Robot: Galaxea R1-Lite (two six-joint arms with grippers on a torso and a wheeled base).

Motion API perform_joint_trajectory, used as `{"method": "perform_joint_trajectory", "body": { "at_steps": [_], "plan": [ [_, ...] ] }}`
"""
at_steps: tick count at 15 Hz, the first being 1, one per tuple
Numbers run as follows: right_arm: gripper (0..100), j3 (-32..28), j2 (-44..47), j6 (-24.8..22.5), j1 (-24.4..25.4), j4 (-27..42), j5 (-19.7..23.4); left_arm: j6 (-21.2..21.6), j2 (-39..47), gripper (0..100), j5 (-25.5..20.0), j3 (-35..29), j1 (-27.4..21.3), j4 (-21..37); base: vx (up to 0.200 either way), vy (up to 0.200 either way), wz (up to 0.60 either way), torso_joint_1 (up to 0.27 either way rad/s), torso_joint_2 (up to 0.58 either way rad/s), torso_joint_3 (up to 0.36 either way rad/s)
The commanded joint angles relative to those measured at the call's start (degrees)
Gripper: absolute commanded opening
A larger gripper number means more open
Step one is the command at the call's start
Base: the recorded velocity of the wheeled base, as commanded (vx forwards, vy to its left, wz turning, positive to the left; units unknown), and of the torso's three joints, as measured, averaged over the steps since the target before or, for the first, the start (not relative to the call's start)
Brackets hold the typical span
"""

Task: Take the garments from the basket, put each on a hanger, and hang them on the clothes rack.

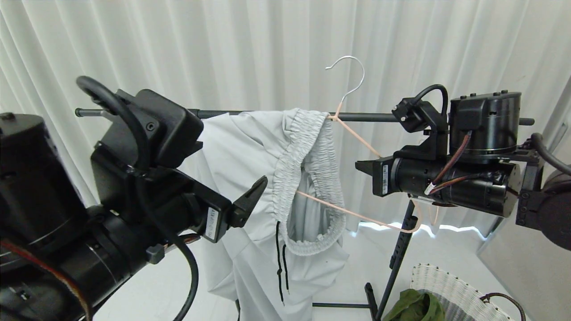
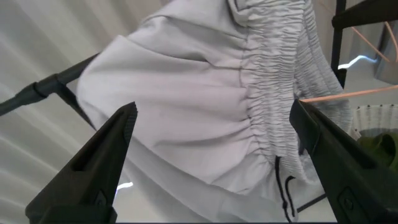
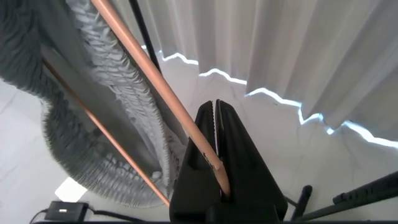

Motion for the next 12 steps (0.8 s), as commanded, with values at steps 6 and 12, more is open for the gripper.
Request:
{"method": "perform_joint_trajectory", "body": {
  "at_steps": [6, 12],
  "plan": [
    [0, 6.1, -2.3, -1.1, 0.6, 1.0, 0.1, 10.8, -7.6, 100, -19.3, 0.5, 14.4, 0.3, 0.0, 0.0, 0.0, 0.0, 0.0, 0.0],
    [0, 6.9, -3.2, -2.9, 3.4, 1.3, -0.4, 29.2, -4.9, 100, -27.5, 2.8, 18.9, 3.6, 0.0, 0.0, 0.0, 0.0, 0.0, 0.0]
  ]
}}
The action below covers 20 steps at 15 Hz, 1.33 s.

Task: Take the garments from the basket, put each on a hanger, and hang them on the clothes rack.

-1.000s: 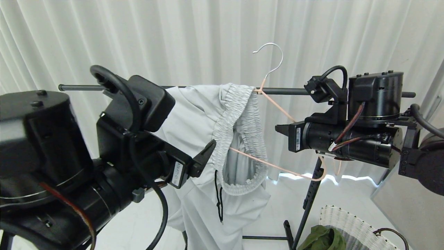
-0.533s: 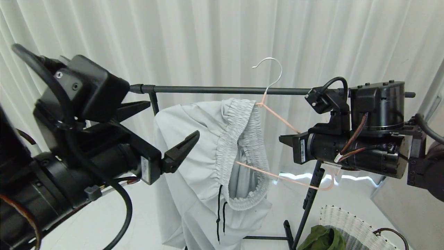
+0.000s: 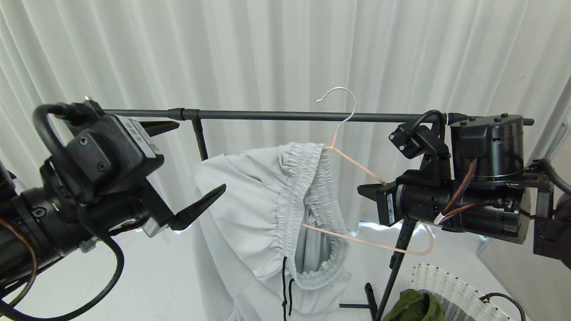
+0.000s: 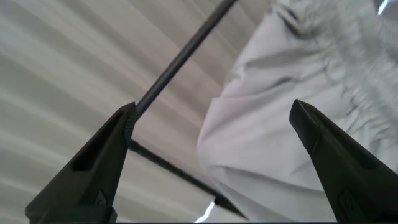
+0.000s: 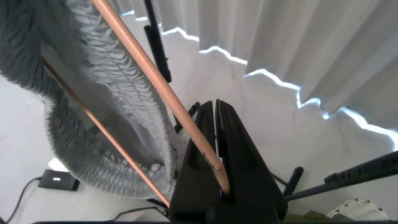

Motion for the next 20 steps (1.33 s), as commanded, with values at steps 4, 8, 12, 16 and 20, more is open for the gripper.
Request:
{"method": "perform_joint_trajectory", "body": {
  "at_steps": [4, 8, 12, 16, 20],
  "plan": [
    [0, 1.1, -1.6, -0.9, 3.0, -0.1, -0.6, 2.6, 3.3, 100, 0.1, 0.3, -3.3, 0.0, 0.0, 0.0, 0.0, 0.0, 0.0, 0.0],
    [0, 1.2, -2.2, -2.3, 3.7, -0.3, -2.0, 2.6, 6.8, 100, 2.3, -2.5, -5.2, 0.0, 0.0, 0.0, 0.0, 0.0, 0.0, 0.0],
    [0, 1.2, -2.9, -4.4, 4.7, -0.5, -2.0, 2.6, 9.9, 100, 2.8, -4.7, -5.1, 0.0, 0.0, 0.0, 0.0, 0.0, 0.0, 0.0],
    [0, 0.9, -3.3, -7.3, 6.1, -0.5, -2.0, 2.5, 13.7, 100, 4.3, -8.5, -4.3, -0.1, 0.0, 0.0, 0.0, 0.0, 0.0, 0.0],
    [0, 0.9, -3.4, -7.6, 6.8, -0.5, -2.0, 2.5, 14.7, 100, 4.2, -9.5, -4.1, -0.1, 0.0, 0.0, 0.0, 0.0, 0.0, 0.0]
  ]
}}
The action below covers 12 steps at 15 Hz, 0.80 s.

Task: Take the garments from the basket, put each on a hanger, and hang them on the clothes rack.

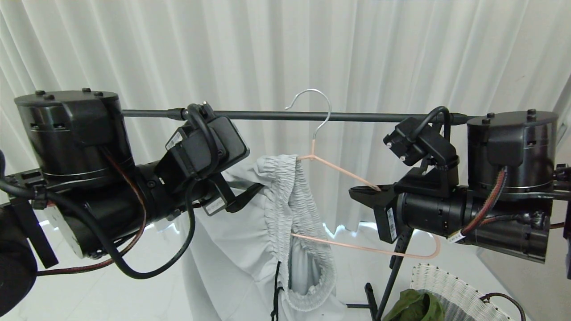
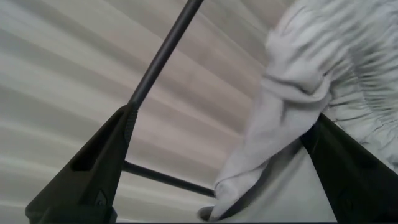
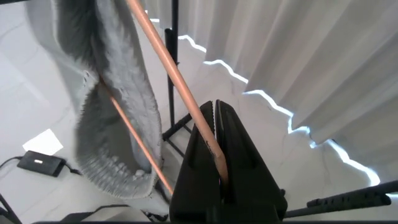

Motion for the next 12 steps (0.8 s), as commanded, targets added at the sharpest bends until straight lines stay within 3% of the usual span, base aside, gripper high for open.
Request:
{"method": "perform_joint_trajectory", "body": {
  "at_steps": [1, 5, 11, 12],
  "plan": [
    [0, -0.2, 0.1, 0.0, 1.0, -0.2, 0.0, 0.0, 1.3, 100, 0.0, -0.1, 0.1, 0.0, 0.0, 0.0, 0.0, 0.0, 0.0, 0.0],
    [0, 0.4, 0.0, 0.2, 1.4, -4.2, 0.5, -0.2, 1.6, 100, 0.0, 0.0, 0.1, 0.0, 0.0, 0.0, 0.0, 0.0, 0.0, 0.0],
    [0, 1.1, -0.6, -0.2, 3.9, -4.8, 0.8, 0.0, 1.7, 100, 0.0, -0.8, 0.1, 0.0, 0.0, 0.0, 0.0, 0.0, 0.0, 0.0],
    [0, 1.2, -0.7, -0.2, 4.5, -4.9, 0.8, 0.0, 1.7, 0, 0.0, -1.2, 0.1, 0.0, 0.0, 0.0, 0.0, 0.0, 0.0, 0.0]
  ]
}}
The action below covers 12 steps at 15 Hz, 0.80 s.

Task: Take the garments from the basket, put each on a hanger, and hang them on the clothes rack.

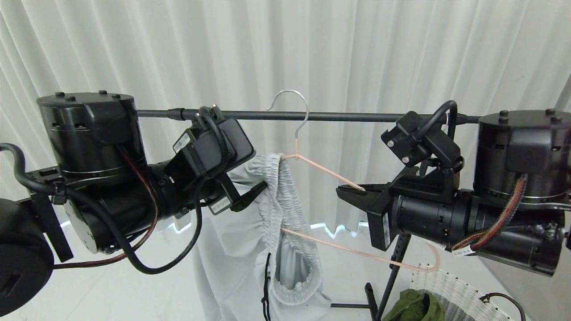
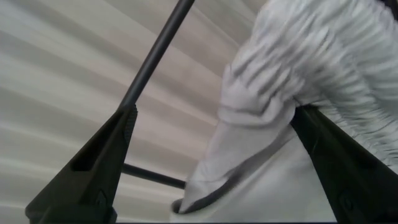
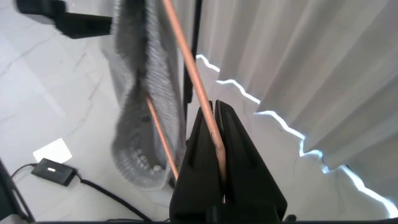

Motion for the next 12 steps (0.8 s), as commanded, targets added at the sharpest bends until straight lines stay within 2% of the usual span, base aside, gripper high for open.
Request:
{"method": "perform_joint_trajectory", "body": {
  "at_steps": [1, 12],
  "plan": [
    [0, 0.0, -0.4, -0.1, 1.1, 0.2, -0.1, 0.0, 0.2, 0, 0.1, -0.4, 0.1, -0.1, 0.0, 0.0, 0.0, 0.0, 0.0, 0.0],
    [0, 0.1, -1.8, 0.2, 1.0, -3.4, 0.7, -0.1, 0.0, 0, -0.3, 0.3, 0.2, -0.1, 0.0, 0.0, 0.0, 0.0, 0.0, 0.0]
  ]
}}
